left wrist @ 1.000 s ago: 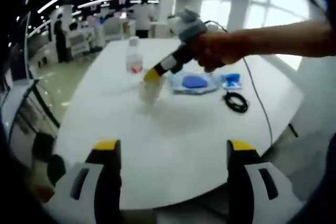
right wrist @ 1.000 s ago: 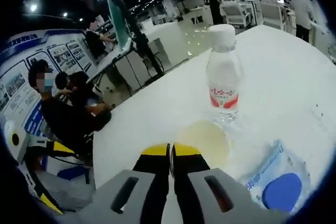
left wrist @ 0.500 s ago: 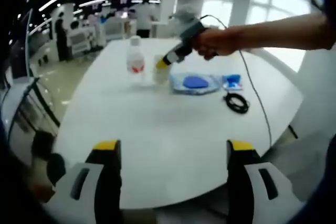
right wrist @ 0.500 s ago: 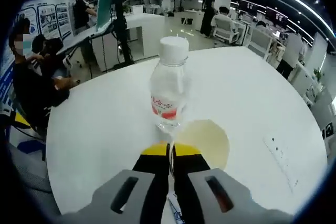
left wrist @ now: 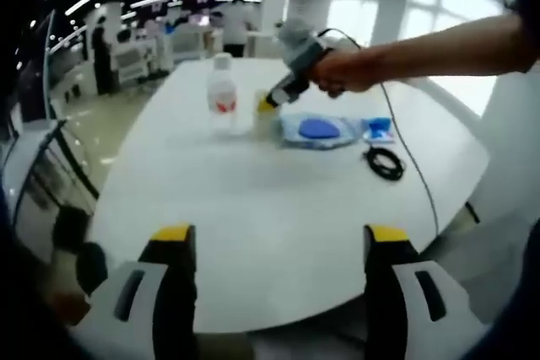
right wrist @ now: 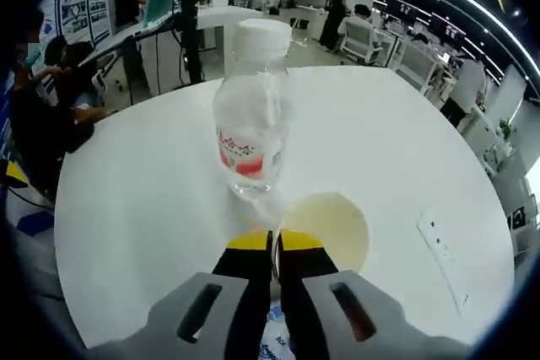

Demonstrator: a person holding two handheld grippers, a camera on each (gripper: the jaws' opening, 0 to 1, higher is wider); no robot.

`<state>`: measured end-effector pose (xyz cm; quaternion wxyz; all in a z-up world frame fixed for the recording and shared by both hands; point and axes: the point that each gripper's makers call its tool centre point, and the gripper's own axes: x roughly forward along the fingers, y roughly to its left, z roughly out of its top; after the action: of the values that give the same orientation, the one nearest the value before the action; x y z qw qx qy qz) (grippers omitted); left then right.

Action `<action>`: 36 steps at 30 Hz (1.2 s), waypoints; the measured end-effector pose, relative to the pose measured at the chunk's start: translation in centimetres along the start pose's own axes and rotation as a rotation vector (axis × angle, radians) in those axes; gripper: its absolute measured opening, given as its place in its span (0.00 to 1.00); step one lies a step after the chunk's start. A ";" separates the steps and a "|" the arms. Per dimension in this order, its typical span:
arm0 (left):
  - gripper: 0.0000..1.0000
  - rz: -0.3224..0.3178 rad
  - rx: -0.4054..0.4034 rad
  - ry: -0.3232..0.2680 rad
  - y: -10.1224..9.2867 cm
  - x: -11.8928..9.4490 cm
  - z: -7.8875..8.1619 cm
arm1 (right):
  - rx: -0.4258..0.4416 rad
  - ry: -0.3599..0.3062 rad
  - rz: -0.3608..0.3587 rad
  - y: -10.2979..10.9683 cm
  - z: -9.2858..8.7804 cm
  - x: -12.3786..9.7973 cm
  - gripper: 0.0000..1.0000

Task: Arrange the tabletop items into an orderly group along one side of the table until the central work area is clear of visible clutter.

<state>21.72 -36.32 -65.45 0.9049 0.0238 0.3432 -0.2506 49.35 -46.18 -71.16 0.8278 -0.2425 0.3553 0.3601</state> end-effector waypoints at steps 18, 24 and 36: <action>0.78 -0.014 0.010 -0.005 -0.3 0.0 0.2 | 0.033 0.023 0.006 1.1 -1.2 -0.9 0.16; 0.78 -0.011 0.017 -0.009 -0.3 -0.1 0.3 | 0.032 0.008 0.002 0.6 -0.8 -1.5 0.24; 0.79 -0.030 0.044 -0.018 -1.0 -0.2 0.5 | 0.163 -0.115 0.020 0.8 1.8 -5.2 0.34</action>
<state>21.47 -37.23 -64.80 0.9034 0.0363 0.3297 -0.2719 46.91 -46.67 -66.18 0.8602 -0.1498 0.3377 0.3516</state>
